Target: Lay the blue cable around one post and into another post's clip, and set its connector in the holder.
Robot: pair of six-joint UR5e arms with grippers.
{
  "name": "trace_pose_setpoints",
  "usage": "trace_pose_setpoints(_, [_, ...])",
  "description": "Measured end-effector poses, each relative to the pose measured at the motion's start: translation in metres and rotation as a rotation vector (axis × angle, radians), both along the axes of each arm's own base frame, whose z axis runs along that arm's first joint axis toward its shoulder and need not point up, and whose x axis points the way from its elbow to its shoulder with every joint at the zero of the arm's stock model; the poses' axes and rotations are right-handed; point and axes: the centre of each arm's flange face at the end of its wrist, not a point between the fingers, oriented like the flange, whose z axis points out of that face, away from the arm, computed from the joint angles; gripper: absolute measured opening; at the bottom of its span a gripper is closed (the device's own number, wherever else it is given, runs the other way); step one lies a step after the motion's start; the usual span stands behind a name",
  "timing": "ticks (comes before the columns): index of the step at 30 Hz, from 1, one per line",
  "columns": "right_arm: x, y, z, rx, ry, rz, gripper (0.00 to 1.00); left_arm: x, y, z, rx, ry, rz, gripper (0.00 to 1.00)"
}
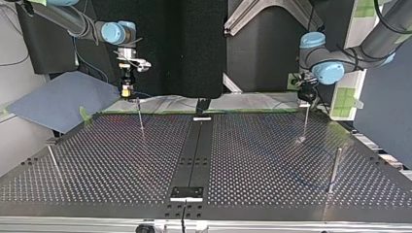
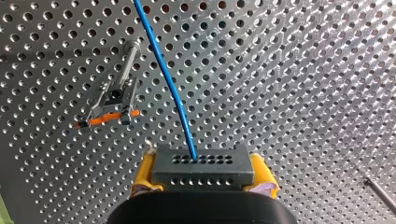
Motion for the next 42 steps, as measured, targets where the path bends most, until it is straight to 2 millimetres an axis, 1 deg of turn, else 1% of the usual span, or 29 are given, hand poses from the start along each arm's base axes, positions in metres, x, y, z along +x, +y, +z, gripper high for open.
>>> trace_pose_setpoints(5, [0.001, 0.000, 0.000, -0.001, -0.002, 0.006, 0.05, 0.005, 0.019, 0.025, 0.011, -0.022, 0.056, 1.00])
trace_pose_setpoints(11, [0.004, 0.002, 0.001, 0.001, -0.013, 0.025, 0.05, 0.013, 0.047, 0.060, 0.063, -0.049, 0.095, 1.00])
trace_pose_setpoints(16, [0.006, 0.002, 0.001, 0.003, -0.022, 0.032, 0.05, 0.014, 0.068, 0.086, 0.109, -0.058, 0.122, 1.00])
trace_pose_setpoints(20, [0.006, 0.002, 0.001, 0.005, -0.024, 0.033, 0.05, 0.015, 0.084, 0.114, 0.155, -0.074, 0.141, 1.00])
trace_pose_setpoints(23, [0.006, 0.003, 0.001, 0.006, -0.024, 0.034, 0.05, 0.017, 0.088, 0.134, 0.186, -0.089, 0.140, 1.00])
trace_pose_setpoints(32, [0.006, 0.003, 0.000, 0.009, -0.024, 0.034, 0.05, 0.020, 0.086, 0.199, 0.278, -0.141, 0.108, 1.00])
trace_pose_setpoints(42, [0.006, 0.003, 0.000, 0.008, -0.022, 0.033, 0.05, 0.011, 0.084, 0.271, 0.389, -0.189, 0.128, 1.00])
